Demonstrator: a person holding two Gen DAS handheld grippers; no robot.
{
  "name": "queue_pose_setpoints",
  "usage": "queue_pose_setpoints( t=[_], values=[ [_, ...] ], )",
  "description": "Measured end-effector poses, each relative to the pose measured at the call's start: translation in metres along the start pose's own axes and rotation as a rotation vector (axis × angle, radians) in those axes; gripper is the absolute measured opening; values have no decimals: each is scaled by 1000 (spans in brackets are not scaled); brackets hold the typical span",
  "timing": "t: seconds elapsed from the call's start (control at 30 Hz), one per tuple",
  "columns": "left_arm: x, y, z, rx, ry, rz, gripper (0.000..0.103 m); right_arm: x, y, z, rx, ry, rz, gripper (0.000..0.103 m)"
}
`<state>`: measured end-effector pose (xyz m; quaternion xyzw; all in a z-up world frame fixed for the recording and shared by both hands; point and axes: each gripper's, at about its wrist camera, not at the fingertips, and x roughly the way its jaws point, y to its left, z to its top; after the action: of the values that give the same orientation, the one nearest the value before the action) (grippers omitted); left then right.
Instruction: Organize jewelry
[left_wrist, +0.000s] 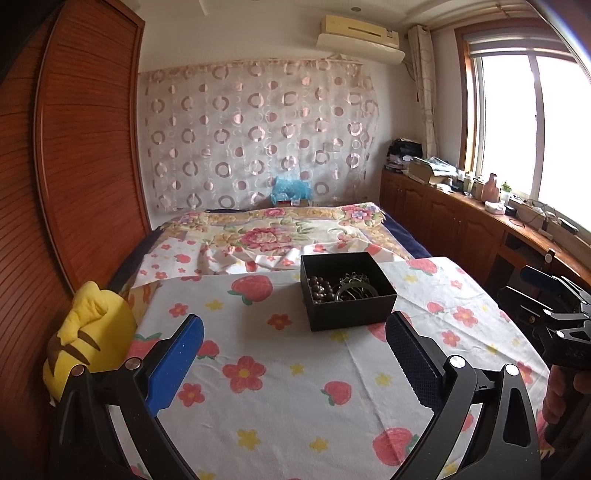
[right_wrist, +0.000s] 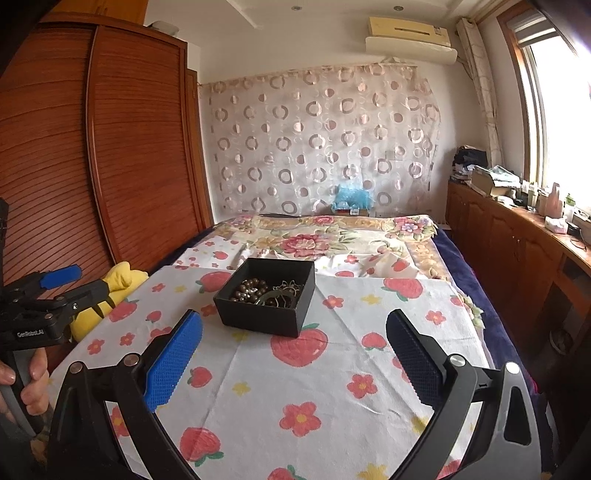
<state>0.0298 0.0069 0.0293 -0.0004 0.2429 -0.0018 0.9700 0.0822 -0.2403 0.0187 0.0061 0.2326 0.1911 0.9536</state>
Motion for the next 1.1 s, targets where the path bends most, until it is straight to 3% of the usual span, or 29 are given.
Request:
queue_pose_setpoints(
  t=[1.1],
  values=[
    [-3, -8, 0, 5, -6, -7, 95, 0, -2, -1, 4, 2, -8, 100]
  ],
)
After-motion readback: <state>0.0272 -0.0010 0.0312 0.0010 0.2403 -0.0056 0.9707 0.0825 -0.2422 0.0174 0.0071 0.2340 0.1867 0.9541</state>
